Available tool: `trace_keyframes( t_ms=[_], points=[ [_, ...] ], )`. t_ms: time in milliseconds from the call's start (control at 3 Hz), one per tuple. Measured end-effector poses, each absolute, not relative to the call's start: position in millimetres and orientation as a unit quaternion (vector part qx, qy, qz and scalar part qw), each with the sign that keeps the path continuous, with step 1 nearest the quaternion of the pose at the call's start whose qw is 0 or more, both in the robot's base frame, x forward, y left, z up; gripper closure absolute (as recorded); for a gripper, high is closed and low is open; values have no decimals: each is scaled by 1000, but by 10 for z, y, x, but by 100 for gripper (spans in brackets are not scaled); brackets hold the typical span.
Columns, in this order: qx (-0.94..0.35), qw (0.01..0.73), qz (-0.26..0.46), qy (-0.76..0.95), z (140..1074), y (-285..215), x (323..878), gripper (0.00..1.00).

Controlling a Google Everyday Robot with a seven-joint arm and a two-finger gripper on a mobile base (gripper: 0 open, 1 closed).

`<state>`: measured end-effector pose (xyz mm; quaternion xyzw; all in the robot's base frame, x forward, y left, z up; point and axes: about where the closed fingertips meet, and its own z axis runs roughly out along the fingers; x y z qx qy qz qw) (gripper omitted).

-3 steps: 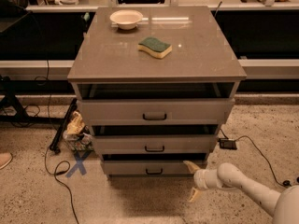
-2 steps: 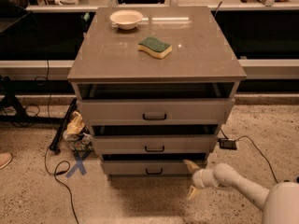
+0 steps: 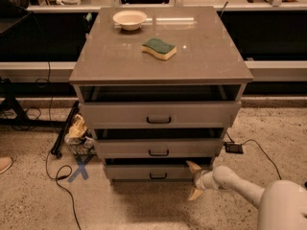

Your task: Open bottom drawer

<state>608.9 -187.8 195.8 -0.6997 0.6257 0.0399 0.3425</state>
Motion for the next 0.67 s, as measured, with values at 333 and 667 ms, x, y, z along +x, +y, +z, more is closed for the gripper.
trace_keyframes(
  t_ms=[333,667],
  points=[
    [-697,339,29,631,1875,-1837,6231,0],
    [-692,336,32,638,1707,-1725,6373,2]
  ],
)
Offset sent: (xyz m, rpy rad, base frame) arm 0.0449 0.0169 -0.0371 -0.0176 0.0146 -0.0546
